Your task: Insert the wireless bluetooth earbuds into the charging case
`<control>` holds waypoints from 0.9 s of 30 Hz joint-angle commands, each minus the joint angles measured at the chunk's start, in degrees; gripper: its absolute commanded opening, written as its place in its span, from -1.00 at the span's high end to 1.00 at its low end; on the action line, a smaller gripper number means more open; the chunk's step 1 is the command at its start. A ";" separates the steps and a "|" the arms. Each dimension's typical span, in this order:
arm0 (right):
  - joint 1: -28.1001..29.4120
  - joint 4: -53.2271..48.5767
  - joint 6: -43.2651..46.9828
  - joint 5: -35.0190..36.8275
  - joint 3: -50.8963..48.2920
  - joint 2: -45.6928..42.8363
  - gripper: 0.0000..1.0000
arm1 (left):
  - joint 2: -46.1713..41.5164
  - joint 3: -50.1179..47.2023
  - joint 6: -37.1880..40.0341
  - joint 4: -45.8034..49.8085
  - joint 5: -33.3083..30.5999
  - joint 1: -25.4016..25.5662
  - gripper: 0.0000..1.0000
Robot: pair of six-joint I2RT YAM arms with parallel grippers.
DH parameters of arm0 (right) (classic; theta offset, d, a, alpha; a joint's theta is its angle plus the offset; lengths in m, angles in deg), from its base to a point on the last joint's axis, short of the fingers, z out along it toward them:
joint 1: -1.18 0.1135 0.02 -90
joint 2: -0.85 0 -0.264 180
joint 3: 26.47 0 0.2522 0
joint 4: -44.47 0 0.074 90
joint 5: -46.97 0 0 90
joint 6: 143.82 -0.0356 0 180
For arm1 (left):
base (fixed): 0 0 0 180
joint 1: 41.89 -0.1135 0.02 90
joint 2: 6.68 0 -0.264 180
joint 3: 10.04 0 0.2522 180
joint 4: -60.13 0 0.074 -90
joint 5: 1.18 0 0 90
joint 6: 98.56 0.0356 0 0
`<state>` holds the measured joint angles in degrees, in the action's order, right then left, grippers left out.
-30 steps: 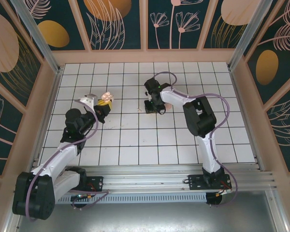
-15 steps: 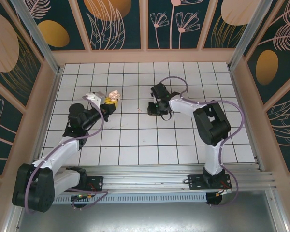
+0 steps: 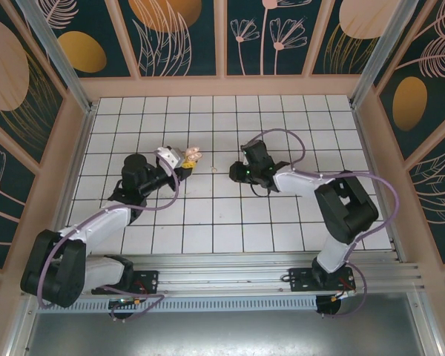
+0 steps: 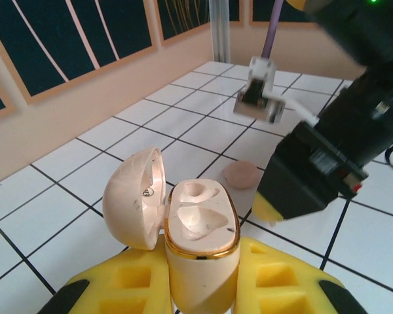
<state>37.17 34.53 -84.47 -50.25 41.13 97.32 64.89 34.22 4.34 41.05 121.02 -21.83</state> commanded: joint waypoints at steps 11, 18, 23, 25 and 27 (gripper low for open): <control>6.18 32.52 2.20 6.67 -14.70 -15.70 0.56 | 4.19 -1.28 11.11 -8.08 1.07 2.52 0.84; 10.82 43.78 7.41 9.35 -18.58 -18.16 0.56 | 3.75 -3.69 14.11 -13.09 2.68 2.96 0.84; 11.90 48.92 7.58 8.36 -18.07 -15.76 0.56 | 3.05 -4.40 13.82 -14.62 3.44 3.10 0.84; 12.19 50.31 7.53 8.35 -17.17 -14.49 0.56 | 2.71 -4.40 13.59 -14.71 3.38 3.24 0.83; 12.33 51.42 7.34 8.37 -16.16 -13.14 0.56 | 2.39 -4.38 13.31 -14.79 3.50 3.19 0.83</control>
<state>48.84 79.84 -78.16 -43.89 23.28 82.26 68.58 30.27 16.91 29.88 122.90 -18.93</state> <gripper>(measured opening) 0.224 0.188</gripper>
